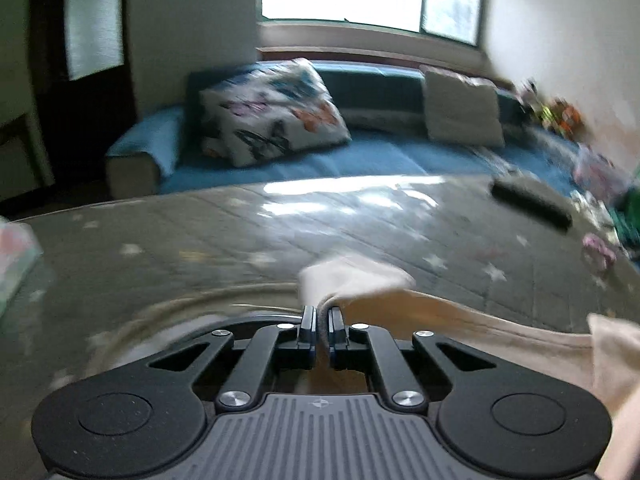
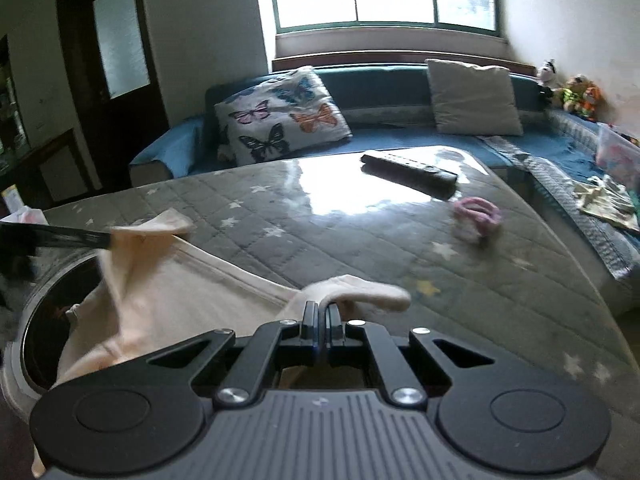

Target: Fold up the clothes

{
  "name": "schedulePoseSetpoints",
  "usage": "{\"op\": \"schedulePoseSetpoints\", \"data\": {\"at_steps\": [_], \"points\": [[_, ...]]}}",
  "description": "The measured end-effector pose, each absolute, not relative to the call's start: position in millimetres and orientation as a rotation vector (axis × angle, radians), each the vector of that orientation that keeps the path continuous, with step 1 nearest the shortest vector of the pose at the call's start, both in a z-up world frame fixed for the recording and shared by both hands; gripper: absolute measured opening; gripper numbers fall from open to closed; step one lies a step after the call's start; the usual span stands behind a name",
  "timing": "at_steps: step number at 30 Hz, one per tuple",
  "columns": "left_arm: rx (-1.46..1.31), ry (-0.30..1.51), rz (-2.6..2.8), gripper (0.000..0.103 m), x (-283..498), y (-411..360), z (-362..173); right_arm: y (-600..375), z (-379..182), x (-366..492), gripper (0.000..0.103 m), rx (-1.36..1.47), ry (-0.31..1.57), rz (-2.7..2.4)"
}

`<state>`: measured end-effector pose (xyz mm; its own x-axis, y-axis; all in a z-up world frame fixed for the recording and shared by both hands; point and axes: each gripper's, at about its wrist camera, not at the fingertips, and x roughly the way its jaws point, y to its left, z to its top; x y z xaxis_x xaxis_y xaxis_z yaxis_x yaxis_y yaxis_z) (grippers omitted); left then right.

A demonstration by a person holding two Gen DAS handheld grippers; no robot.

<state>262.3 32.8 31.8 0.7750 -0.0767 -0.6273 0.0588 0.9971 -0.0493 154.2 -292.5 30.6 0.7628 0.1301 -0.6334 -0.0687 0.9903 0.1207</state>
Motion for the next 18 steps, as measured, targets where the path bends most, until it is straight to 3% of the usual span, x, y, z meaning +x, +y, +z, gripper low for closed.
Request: {"op": "schedulePoseSetpoints", "data": {"at_steps": [8, 18], "points": [[-0.085, 0.613, 0.083, 0.006, 169.5, 113.4, 58.4, -322.6, 29.0, 112.4, 0.003, 0.136, 0.682, 0.034], [-0.143, 0.715, 0.163, 0.005, 74.6, 169.7, 45.5, -342.9, 27.2, 76.3, 0.002, 0.118, 0.694, -0.030]]}}
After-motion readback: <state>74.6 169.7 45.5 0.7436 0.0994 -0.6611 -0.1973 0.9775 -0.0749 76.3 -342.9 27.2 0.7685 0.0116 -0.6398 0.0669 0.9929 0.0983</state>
